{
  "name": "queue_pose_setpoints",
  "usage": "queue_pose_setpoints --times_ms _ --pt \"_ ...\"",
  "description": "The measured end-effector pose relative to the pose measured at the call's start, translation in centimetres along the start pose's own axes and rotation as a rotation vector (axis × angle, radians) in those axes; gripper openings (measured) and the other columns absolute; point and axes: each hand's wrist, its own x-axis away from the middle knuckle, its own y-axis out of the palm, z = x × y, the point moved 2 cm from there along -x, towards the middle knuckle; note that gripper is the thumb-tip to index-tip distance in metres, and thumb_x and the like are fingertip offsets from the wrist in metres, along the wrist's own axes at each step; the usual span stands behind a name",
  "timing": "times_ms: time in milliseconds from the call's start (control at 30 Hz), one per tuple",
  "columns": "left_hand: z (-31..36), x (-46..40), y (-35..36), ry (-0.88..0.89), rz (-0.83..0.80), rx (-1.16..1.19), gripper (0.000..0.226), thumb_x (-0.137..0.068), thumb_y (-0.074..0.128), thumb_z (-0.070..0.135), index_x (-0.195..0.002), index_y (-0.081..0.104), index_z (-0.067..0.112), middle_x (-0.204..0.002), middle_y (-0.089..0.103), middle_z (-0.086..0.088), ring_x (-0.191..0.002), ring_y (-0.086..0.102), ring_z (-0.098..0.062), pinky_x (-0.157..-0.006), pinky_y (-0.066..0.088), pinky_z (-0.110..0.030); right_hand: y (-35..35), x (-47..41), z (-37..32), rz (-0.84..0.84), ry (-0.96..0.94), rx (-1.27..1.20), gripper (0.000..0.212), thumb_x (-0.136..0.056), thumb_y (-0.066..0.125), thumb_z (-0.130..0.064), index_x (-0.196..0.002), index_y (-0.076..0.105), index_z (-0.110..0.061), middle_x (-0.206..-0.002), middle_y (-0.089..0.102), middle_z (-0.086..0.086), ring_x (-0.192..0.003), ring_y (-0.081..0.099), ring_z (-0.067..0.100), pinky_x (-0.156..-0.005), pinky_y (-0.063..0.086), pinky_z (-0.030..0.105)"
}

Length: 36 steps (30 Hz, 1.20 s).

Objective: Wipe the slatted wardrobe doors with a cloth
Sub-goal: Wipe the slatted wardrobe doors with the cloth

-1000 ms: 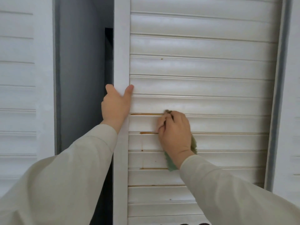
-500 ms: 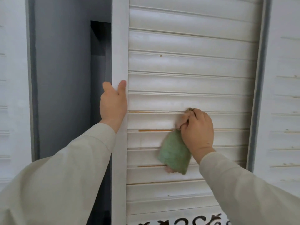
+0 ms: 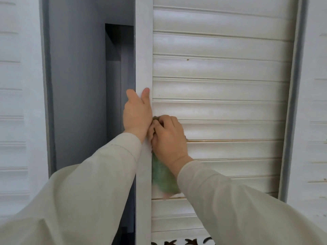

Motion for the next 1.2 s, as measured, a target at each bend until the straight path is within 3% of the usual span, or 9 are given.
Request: queue_pose_setpoints --times_ms 100,267,467,633,733,867,933,1067,1200 --pt "-0.2 -0.1 -0.4 0.009 -0.007 -0.001 0.044 -0.102 0.032 0.057 -0.103 0.036 0.013 -0.078 0.058 -0.004 -0.069 0.058 -0.029 -0.06 0.049 -0.04 -0.8 0.4 1.6 -0.011 -0.065 0.084 0.011 -0.079 0.061 -0.018 -0.084 0.07 -0.013 -0.091 0.056 0.006 -0.085 0.051 0.028 -0.074 0.041 0.039" --pt "-0.4 -0.2 -0.3 -0.004 -0.017 0.011 0.044 -0.102 0.031 0.057 -0.104 0.036 0.014 -0.088 0.062 -0.011 -0.077 0.06 -0.035 -0.068 0.053 -0.046 -2.2 1.0 5.0 0.117 0.069 0.232 0.012 -0.077 0.063 -0.014 -0.084 0.071 -0.008 -0.088 0.06 0.009 -0.083 0.054 0.032 -0.073 0.041 0.038" --pt "0.1 0.2 0.2 0.007 0.009 -0.014 0.037 -0.103 0.033 0.055 -0.101 0.032 0.017 -0.075 0.055 -0.001 -0.07 0.059 -0.029 -0.06 0.05 -0.04 0.1 0.2 -0.2 0.064 -0.001 0.056 0.027 -0.087 0.049 -0.016 -0.084 0.072 -0.002 -0.091 0.065 0.014 -0.084 0.056 0.032 -0.074 0.05 0.04" --pt "-0.4 -0.1 -0.4 0.007 0.013 -0.019 0.045 -0.102 0.032 0.056 -0.107 0.038 0.012 -0.084 0.061 -0.009 -0.075 0.06 -0.035 -0.068 0.053 -0.047 -0.2 0.0 0.7 0.056 -0.068 0.076 0.027 -0.085 0.049 -0.016 -0.085 0.073 -0.003 -0.09 0.065 0.011 -0.079 0.055 0.031 -0.071 0.048 0.04" --pt "-0.5 -0.2 -0.6 0.01 0.011 -0.014 0.043 -0.102 0.031 0.056 -0.106 0.036 0.014 -0.082 0.061 -0.008 -0.073 0.06 -0.034 -0.068 0.054 -0.048 -1.8 0.6 3.1 0.074 0.137 0.184 0.023 -0.076 0.057 -0.018 -0.088 0.069 -0.003 -0.102 0.063 0.015 -0.094 0.058 0.036 -0.087 0.046 0.045" --pt "-0.5 -0.2 -0.4 0.016 0.03 -0.025 0.043 -0.102 0.031 0.056 -0.104 0.037 0.014 -0.077 0.059 -0.007 -0.068 0.059 -0.032 -0.065 0.054 -0.049 -2.4 -0.6 4.8 0.131 0.453 0.219 0.049 -0.081 0.055 -0.018 -0.121 0.055 0.009 -0.13 0.051 0.027 -0.122 0.048 0.043 -0.109 0.038 0.049" --pt "-0.5 -0.2 -0.4 0.011 0.027 -0.024 0.045 -0.102 0.03 0.057 -0.105 0.038 0.013 -0.077 0.059 -0.007 -0.069 0.059 -0.032 -0.065 0.054 -0.049 -2.1 -1.3 4.4 0.11 0.487 0.209 0.056 -0.085 0.045 -0.019 -0.131 0.048 0.012 -0.134 0.046 0.03 -0.125 0.046 0.047 -0.109 0.037 0.051" --pt "-0.3 0.0 -0.4 0.002 0.023 -0.011 0.045 -0.101 0.031 0.057 -0.104 0.037 0.012 -0.08 0.06 -0.01 -0.073 0.06 -0.036 -0.067 0.054 -0.049 -1.5 -2.2 3.7 0.031 0.443 0.316 0.065 -0.089 0.029 -0.029 -0.144 0.039 0.003 -0.15 0.032 0.026 -0.14 0.027 0.046 -0.118 0.016 0.052" --pt "-0.5 -0.2 -0.4 0.008 0.025 -0.032 0.045 -0.101 0.03 0.057 -0.102 0.037 0.013 -0.078 0.06 -0.009 -0.071 0.06 -0.034 -0.065 0.054 -0.049 -1.3 -5.5 3.5 0.047 0.357 0.32 0.061 -0.093 0.042 -0.032 -0.148 0.037 -0.006 -0.152 0.03 0.021 -0.139 0.027 0.042 -0.115 0.02 0.05"
